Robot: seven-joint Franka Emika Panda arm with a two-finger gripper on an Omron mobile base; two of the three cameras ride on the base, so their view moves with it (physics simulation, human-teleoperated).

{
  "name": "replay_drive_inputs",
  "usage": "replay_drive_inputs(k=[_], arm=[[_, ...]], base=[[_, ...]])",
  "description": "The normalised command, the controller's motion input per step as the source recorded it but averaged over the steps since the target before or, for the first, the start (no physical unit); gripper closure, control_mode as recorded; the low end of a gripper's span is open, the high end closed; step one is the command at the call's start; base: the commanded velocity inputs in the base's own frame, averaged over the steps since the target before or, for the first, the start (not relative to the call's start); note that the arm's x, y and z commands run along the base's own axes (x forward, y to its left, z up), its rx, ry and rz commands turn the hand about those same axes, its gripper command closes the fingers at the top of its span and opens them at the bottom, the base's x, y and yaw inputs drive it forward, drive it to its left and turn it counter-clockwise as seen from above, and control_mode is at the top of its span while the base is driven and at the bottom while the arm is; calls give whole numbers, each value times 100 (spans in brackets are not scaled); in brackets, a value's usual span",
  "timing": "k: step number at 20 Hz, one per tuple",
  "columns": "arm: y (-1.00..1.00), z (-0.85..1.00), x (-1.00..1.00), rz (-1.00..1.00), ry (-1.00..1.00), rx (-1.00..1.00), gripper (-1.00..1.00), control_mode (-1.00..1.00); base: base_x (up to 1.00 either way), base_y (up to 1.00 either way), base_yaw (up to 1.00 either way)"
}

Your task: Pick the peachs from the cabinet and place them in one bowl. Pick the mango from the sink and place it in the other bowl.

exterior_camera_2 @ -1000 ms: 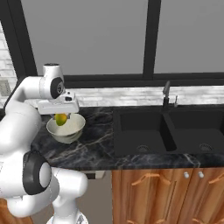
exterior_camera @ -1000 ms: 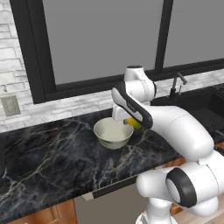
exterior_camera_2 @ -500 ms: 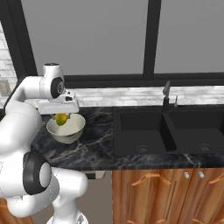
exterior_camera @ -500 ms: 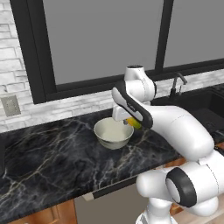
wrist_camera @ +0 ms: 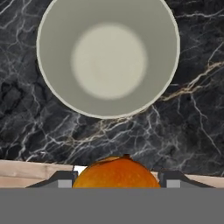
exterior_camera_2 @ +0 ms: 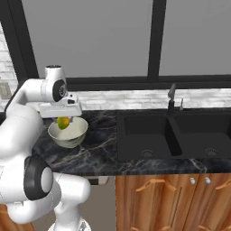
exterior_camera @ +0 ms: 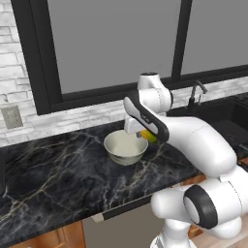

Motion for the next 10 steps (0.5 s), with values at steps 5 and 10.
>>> replay_drive_inputs(k=[5,10], arm=[[11,0,32,0,-2,0,100,-100],[14,0,39,0,0,0,100,-100]], base=[[0,0,0],[0,0,0]])
